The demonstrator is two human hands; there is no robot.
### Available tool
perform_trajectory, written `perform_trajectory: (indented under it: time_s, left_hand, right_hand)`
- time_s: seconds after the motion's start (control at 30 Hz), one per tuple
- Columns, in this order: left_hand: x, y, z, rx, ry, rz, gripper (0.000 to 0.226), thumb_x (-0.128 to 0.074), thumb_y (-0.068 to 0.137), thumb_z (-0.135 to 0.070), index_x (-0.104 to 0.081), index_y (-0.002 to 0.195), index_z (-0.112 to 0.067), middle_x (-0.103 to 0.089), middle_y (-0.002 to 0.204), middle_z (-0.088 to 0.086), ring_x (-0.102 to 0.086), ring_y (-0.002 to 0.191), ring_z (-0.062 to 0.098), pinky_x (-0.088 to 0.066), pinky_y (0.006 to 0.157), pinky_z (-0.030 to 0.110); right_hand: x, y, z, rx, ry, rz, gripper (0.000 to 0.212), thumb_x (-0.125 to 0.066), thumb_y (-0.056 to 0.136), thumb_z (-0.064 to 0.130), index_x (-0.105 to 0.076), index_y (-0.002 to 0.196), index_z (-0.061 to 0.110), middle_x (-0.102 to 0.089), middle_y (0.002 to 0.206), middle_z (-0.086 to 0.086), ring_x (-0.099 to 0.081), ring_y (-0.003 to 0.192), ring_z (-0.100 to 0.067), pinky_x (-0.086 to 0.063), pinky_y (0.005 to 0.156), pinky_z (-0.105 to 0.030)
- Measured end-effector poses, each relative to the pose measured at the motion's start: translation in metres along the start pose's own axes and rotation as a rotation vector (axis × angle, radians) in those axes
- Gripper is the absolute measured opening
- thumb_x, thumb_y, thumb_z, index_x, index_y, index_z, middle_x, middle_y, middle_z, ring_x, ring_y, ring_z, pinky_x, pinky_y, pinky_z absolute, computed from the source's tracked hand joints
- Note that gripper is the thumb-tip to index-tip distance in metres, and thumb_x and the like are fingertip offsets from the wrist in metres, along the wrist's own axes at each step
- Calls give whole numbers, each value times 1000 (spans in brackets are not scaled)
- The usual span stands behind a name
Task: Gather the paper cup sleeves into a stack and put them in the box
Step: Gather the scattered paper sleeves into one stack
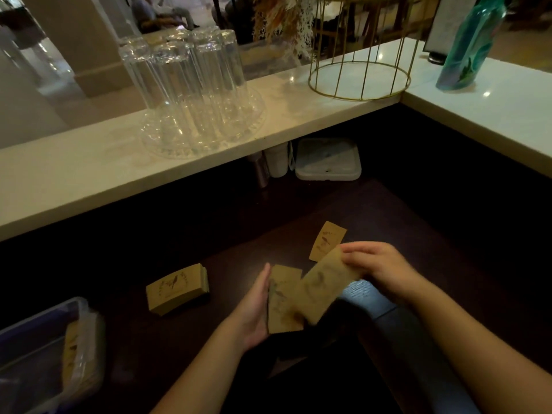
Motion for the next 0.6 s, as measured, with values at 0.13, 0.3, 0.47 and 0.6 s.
perform_trajectory:
  time_s: [0.13,0.3,0.47,0.6]
  left_hand:
    - [-15,-5,10,46,107,97,44,-53,86,-48,-67,115,-18,-72,103,18,-68,90,36,-55,78,44]
    - [-7,-18,23,34,133,143,48,-63,77,-5,-53,123,-15,-72,95,21,-69,85,37,-61,69,45]
    - [21,-30,27,-49,25,40,42,-59,77,0,-58,117,-13,-73,88,23,-69,84,40,-60,66,47]
    - [49,-46,29,-98,-52,-49,45,-63,73,1,-61,112,-20,-76,90,21,-70,86,40,-61,63,46]
  right_hand:
    - [-54,6,10,45,-385,205,18,-66,83,16,-74,97,24,-73,77,10,-65,66,1,-49,56,-14]
    - [-81,21,-1,140,-715,273,18,-68,82,27,-74,98,19,-68,85,12,-61,72,4,-47,66,-16]
    - [-35,67,-5,113,-943,-178,38,-61,87,33,-62,119,13,-64,119,-11,-59,102,-27,-46,79,-33]
    - [-5,96,-22,-168,-1151,-144,87,-64,75,58,-26,146,22,-28,155,-2,-29,132,-39,-34,101,-50]
Point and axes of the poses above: each hand's wrist, its own y-axis towards the middle knuckle, its own x-axis out of the back of the hand, z = x × y, the point moved 4 cm from there along y, towards the middle knuckle
